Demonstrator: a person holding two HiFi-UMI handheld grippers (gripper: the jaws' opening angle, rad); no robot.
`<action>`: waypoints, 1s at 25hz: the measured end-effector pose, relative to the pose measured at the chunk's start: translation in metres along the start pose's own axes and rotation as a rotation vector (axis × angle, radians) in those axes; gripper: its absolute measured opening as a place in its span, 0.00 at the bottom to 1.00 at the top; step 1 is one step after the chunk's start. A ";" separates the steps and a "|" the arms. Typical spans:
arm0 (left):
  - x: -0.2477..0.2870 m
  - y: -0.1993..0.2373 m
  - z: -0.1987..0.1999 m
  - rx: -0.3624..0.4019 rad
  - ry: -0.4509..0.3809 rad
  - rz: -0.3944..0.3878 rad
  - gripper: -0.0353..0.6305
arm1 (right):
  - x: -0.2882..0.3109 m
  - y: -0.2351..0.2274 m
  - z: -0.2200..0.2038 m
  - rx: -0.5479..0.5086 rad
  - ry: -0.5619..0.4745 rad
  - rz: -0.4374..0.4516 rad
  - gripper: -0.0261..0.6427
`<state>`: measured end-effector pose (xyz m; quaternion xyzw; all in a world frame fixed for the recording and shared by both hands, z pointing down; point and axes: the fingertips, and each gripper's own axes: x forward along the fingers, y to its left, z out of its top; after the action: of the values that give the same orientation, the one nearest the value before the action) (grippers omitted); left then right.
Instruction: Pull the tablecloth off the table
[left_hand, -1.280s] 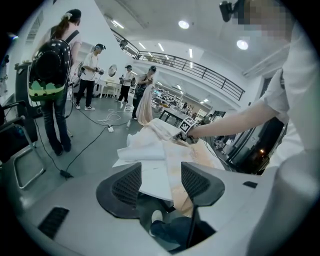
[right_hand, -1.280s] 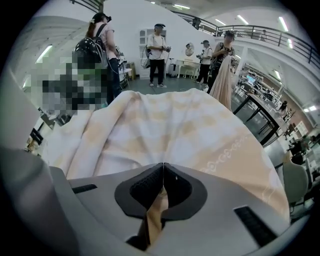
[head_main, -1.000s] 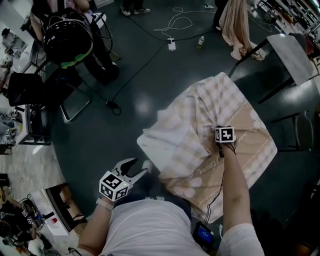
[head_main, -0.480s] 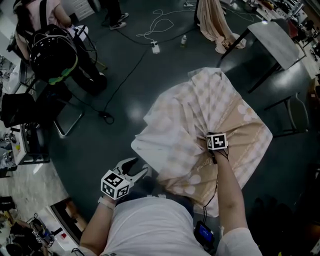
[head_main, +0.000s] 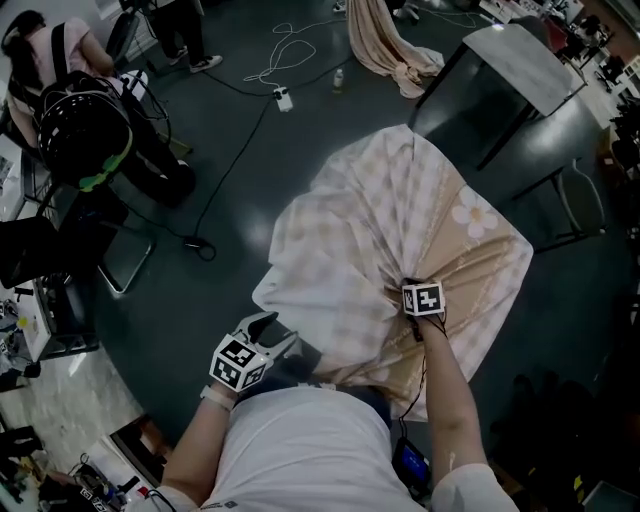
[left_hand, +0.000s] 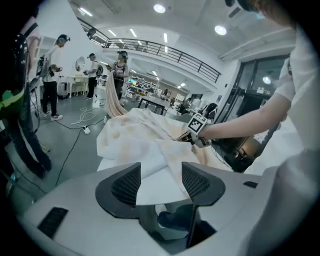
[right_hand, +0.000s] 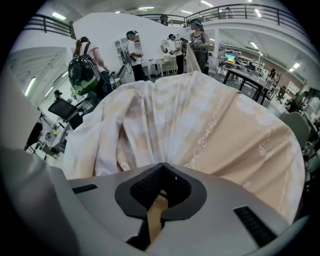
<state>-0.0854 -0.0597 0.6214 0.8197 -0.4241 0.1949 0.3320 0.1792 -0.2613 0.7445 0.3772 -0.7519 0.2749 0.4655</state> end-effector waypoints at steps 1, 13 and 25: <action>0.004 0.002 -0.006 0.030 0.026 0.005 0.41 | -0.002 0.001 -0.004 -0.001 0.001 -0.004 0.08; 0.076 0.006 -0.078 0.293 0.307 -0.023 0.45 | -0.029 0.006 -0.077 0.106 -0.014 -0.003 0.08; 0.098 0.007 -0.103 0.325 0.351 -0.033 0.44 | -0.050 0.015 -0.131 0.184 0.015 -0.020 0.08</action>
<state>-0.0396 -0.0450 0.7549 0.8228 -0.3092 0.3948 0.2674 0.2455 -0.1376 0.7530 0.4240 -0.7161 0.3410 0.4371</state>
